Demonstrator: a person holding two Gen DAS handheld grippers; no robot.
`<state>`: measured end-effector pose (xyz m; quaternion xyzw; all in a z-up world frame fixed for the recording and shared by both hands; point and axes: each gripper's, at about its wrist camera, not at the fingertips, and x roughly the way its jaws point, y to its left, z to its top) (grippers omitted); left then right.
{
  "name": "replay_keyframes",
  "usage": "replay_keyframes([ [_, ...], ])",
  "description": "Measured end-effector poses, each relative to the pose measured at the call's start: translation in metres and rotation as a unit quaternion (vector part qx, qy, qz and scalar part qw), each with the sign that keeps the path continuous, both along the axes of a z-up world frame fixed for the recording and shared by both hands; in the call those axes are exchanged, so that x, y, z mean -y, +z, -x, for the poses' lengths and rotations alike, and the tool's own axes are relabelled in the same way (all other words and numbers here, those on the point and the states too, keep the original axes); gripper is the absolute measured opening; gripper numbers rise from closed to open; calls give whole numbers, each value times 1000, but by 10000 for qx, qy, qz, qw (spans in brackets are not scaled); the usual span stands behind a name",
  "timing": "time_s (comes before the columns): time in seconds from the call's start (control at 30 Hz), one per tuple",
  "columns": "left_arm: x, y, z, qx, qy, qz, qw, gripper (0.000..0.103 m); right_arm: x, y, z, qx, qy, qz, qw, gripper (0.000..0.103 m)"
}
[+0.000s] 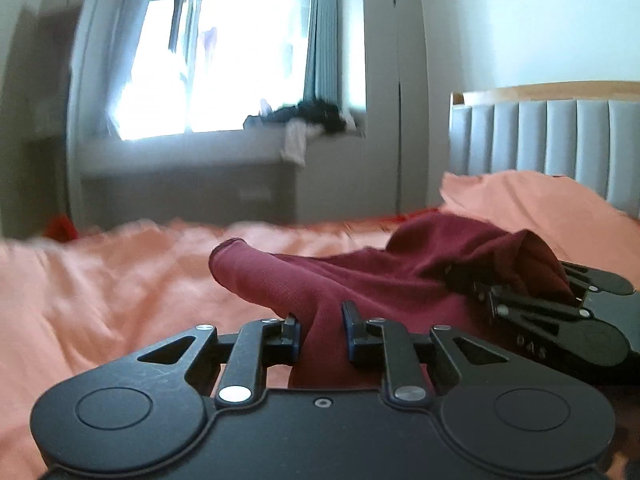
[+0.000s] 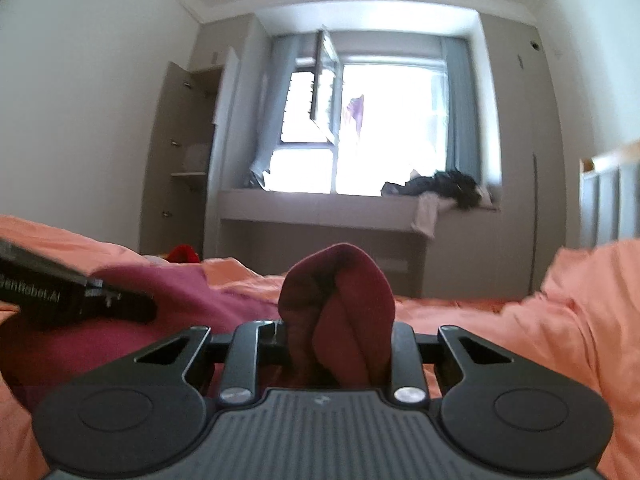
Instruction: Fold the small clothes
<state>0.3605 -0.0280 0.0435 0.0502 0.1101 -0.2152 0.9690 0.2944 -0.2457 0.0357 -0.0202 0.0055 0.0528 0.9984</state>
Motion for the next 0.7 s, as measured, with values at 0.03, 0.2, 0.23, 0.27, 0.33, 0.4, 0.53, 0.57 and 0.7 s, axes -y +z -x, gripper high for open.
replay_keyframes([
  [0.03, -4, 1, 1, 158, 33, -106, 9998, 21, -7, 0, -2, 58, 62, 134, 9999, 28],
  [0.2, -20, -4, -13, -258, 22, -219, 9994, 23, -28, -2, -9, -20, 291, 535, 9981, 29],
  [0.23, -22, -9, -18, -487, 82, -134, 9987, 24, -27, -4, -13, -120, 300, 519, 9981, 29],
  [0.27, -24, -13, -22, -645, 145, -84, 9978, 25, -26, -6, -16, -245, 300, 474, 9981, 30],
  [0.33, -26, -21, -26, -874, 270, -3, 9958, 28, -22, -9, -24, -529, 296, 337, 9976, 33],
  [0.4, -27, -24, -25, -908, 356, -8, 9952, 31, -17, -10, -28, -669, 303, 221, 9971, 37],
  [0.53, -22, -26, -20, -807, 532, -220, 9951, 36, -18, -13, -31, -771, 241, 358, 9961, 47],
  [0.57, -20, -26, -19, -794, 583, -263, 9948, 38, -19, -14, -31, -792, 213, 395, 9959, 49],
  [0.7, -19, -27, -12, -854, 787, -271, 9929, 57, -19, -18, -34, -907, 125, 368, 9951, 65],
])
